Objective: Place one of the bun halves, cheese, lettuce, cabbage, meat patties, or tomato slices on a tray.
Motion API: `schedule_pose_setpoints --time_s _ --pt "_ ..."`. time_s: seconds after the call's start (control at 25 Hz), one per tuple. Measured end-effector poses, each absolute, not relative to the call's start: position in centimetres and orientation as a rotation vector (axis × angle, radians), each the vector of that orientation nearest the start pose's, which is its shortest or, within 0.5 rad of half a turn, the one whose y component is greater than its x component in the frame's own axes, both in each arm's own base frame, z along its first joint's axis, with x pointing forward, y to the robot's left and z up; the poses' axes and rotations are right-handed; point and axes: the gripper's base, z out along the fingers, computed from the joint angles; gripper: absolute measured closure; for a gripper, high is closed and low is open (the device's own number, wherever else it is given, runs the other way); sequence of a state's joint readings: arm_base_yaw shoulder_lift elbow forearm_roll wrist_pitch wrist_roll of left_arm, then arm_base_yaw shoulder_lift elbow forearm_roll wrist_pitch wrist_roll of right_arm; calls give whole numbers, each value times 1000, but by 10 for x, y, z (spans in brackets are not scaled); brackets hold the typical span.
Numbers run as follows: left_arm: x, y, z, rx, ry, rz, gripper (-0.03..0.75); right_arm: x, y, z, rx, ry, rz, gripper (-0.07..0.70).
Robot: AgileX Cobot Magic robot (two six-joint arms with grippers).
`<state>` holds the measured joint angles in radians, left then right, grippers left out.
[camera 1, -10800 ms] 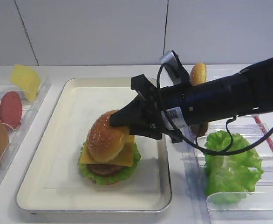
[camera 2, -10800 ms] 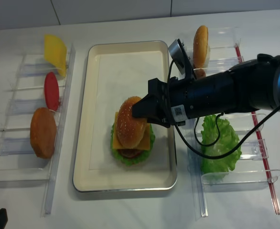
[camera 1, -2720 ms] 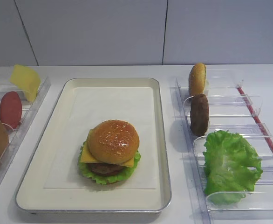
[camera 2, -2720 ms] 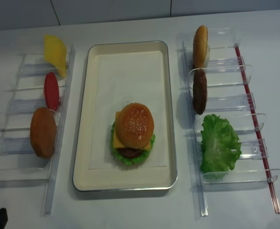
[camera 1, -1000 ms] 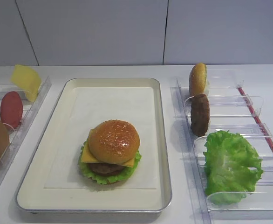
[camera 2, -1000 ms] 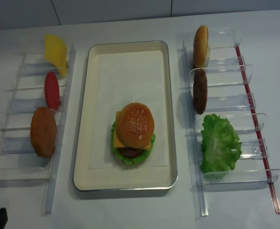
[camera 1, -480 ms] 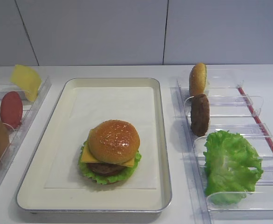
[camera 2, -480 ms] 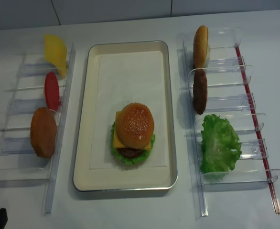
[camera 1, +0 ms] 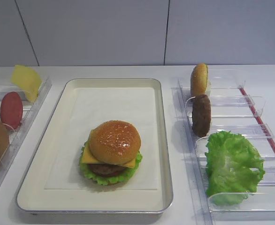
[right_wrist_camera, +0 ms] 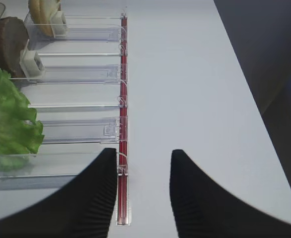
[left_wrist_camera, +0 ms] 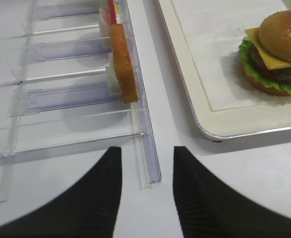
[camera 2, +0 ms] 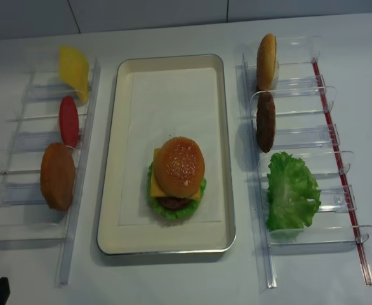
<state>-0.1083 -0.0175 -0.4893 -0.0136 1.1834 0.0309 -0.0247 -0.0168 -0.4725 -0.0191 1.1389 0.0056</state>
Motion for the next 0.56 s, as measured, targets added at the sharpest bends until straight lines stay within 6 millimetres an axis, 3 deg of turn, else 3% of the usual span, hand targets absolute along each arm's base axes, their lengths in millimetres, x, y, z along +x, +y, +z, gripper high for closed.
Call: schedule_pose_setpoints --time_s 0.56 --pt "-12 0 265 152 2155 -61 464 -8 -1 264 34 2129 -34 380"
